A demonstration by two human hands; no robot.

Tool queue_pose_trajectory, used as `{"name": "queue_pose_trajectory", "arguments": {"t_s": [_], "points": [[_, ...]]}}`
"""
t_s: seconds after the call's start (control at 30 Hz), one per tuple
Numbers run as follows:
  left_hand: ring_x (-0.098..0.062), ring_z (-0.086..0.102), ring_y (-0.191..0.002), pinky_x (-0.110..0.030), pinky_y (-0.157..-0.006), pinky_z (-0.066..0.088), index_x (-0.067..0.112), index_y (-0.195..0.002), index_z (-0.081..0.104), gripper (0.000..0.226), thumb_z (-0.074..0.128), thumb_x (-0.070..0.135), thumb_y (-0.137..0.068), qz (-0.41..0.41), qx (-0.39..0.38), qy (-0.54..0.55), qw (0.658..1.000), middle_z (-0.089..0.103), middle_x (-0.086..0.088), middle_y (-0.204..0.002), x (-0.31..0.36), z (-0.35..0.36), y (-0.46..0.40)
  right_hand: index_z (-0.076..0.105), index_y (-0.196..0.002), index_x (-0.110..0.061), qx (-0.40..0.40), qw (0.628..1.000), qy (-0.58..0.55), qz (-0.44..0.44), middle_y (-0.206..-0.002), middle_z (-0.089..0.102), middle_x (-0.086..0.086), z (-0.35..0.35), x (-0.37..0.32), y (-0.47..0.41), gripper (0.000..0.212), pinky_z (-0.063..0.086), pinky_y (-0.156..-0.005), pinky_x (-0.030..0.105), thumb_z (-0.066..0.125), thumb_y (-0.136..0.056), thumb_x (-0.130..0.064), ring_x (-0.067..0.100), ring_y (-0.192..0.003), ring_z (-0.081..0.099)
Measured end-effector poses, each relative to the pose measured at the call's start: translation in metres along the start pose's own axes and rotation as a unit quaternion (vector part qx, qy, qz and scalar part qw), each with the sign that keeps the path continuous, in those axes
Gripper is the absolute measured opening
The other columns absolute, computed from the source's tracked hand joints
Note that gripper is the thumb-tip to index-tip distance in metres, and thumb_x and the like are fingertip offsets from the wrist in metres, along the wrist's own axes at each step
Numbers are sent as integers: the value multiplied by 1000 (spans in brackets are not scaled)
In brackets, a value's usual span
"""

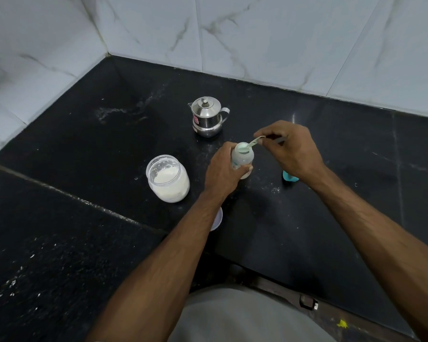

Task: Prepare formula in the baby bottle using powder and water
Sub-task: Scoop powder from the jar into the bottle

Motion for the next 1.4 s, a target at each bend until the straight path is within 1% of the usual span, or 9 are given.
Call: {"name": "queue_pose_trajectory", "arguments": {"t_s": [0.1, 0.3, 0.43, 0.7, 0.97, 1.17, 1.23, 1.33, 1.4], "points": [[-12, 59, -102, -33, -87, 50, 22, -115, 53, 53, 82, 31, -72, -3, -1, 1, 1000, 62, 6, -113, 0, 0, 1, 74, -101, -15, 16, 998, -45, 33, -93, 69, -10, -4, 7, 3, 13, 47, -74, 7, 68, -89, -12, -4, -80, 63], [-12, 60, -101, -38, -87, 51, 23, -114, 52, 57, 83, 35, -68, -23, -6, 20, 1000, 63, 7, -112, -3, 1, 1, 73, -98, -8, 82, 964, -202, 150, -78, 72, 6, -6, 37, 14, 12, 58, -68, 31, 69, -87, -8, 14, -66, 65], [-14, 58, -109, -43, -92, 50, 25, -123, 47, 75, 83, 46, -60, -40, -17, 28, 999, 60, 7, -118, -8, 1, 5, 71, -100, -3, 114, 925, -300, 203, -85, 71, 10, -3, 48, 19, 13, 59, -70, 30, 67, -88, -3, 18, -75, 67], [-9, 53, -115, -32, -98, 47, 23, -130, 47, 69, 82, 35, -72, -66, 15, 30, 997, 57, 3, -128, -34, -18, 41, 70, -94, -9, 69, 888, -389, 233, -86, 72, 10, 36, 33, 13, 10, 58, -69, 28, 66, -88, -2, 17, -74, 69], [-6, 56, -107, -22, -89, 45, 19, -126, 53, 58, 80, 33, -77, -84, 44, 49, 994, 61, 3, -119, -47, -41, 70, 69, -96, -11, -35, 894, -402, 193, -88, 72, 8, 95, -28, -5, 9, 56, -64, 23, 65, -90, -6, 16, -77, 69], [-9, 56, -106, -26, -89, 49, 16, -123, 54, 55, 80, 30, -77, -86, 50, 28, 995, 62, 0, -118, -50, -51, 77, 71, -95, -8, -78, 942, -294, 139, -77, 71, 4, 130, -68, -19, 9, 48, -51, 17, 65, -88, -7, 8, -65, 65], [-10, 56, -105, -28, -90, 48, 12, -120, 55, 52, 80, 29, -78, -86, 52, 20, 995, 62, -1, -116, -50, -54, 78, 71, -92, -9, -89, 954, -260, 121, -73, 70, -1, 140, -76, -21, 8, 47, -53, 14, 66, -86, -6, 3, -60, 63], [-14, 57, -105, -30, -89, 47, 9, -117, 55, 49, 78, 29, -79, -87, 49, 6, 995, 62, -4, -114, -50, -56, 80, 72, -86, -15, -102, 964, -222, 110, -72, 71, -4, 153, -81, -22, 9, 54, -64, 22, 68, -84, -8, 2, -60, 64], [-16, 57, -105, -30, -88, 47, 6, -117, 54, 49, 77, 28, -80, -84, 50, -4, 995, 62, -8, -114, -48, -56, 80, 72, -83, -18, -101, 967, -209, 109, -71, 71, -6, 158, -82, -22, 10, 53, -64, 23, 69, -82, -8, 1, -60, 64]]}}
Point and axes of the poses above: each hand's wrist, its own y-axis away from the middle knuckle, its own z-axis out of the palm, x = y × z, the point moved 10 cm from there along -y, towards the middle knuckle
